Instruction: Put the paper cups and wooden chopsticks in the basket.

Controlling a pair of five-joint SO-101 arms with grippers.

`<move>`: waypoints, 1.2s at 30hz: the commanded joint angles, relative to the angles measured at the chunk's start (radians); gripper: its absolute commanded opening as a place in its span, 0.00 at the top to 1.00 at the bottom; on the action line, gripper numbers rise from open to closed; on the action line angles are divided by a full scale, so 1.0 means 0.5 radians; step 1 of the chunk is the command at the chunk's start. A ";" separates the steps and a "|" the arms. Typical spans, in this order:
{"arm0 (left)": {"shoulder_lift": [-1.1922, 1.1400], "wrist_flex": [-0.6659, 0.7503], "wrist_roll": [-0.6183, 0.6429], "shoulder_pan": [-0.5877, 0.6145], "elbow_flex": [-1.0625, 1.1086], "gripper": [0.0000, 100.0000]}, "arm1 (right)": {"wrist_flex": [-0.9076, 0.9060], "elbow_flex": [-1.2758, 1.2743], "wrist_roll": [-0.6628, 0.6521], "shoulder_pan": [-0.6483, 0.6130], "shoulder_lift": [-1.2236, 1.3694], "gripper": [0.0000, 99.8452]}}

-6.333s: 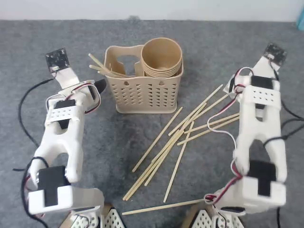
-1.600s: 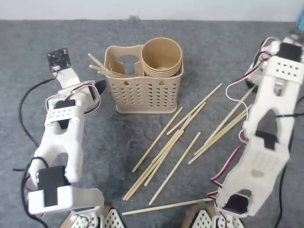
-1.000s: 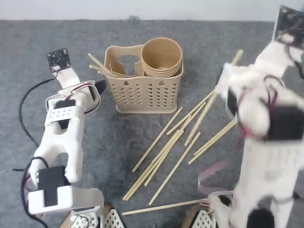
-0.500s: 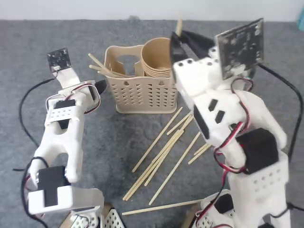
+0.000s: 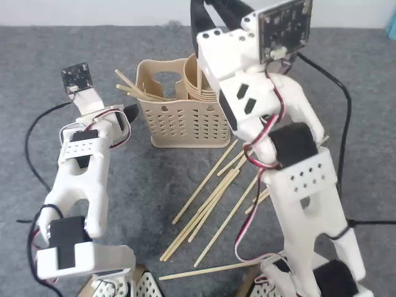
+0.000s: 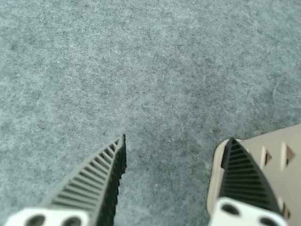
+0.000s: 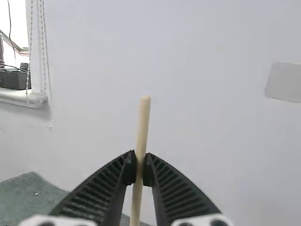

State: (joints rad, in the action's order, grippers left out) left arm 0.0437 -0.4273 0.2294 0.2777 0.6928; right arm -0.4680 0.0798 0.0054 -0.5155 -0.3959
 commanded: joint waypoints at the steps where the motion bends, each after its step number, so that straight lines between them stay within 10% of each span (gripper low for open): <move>1: 0.015 0.040 -0.025 -0.009 -0.032 0.68 | 0.066 0.215 0.095 0.002 0.035 0.99; 36: 0.015 0.043 -0.025 -0.009 -0.038 0.68 | -0.578 0.647 0.390 0.038 0.609 0.89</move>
State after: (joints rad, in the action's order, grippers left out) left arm 0.0437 -0.4273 0.2294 0.2777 0.6928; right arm -0.6935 0.3406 0.1910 -0.4956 0.0368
